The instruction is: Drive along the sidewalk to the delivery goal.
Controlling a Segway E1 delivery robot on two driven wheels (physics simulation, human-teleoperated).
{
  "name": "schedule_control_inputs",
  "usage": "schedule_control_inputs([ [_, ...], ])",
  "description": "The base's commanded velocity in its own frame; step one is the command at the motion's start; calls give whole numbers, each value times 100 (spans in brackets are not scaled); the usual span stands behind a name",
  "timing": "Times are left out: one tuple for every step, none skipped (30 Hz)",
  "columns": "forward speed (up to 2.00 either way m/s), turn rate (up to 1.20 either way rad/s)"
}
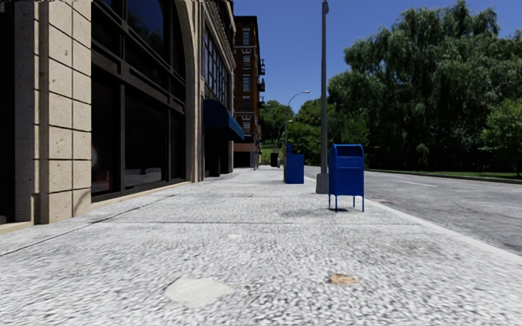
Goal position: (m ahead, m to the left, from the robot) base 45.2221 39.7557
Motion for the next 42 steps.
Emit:
schedule_control_inputs([
  [200, 26],
  [200, 26],
  [200, 26],
  [200, 26],
  [200, 26],
  [200, 26],
  [200, 26],
  [200, 23],
  [200, 23],
  [200, 2],
  [200, 0],
  [200, 0],
  [200, 0],
  [200, 0],
  [200, 0],
  [200, 0],
  [200, 0],
  [200, 0],
  [200, 0],
  [200, 0],
  [200, 0],
  [200, 0],
  [200, 0],
  [200, 0],
  [200, 0],
  [200, 0],
  [200, 0],
  [200, 0],
  [200, 0],
  [200, 0],
  [200, 0],
  [200, 0],
  [200, 0],
  [200, 0],
  [200, 0],
  [200, 0],
  [200, 0],
  [200, 0],
  [200, 0],
  [200, 0],
  [200, 0],
  [200, 0],
])
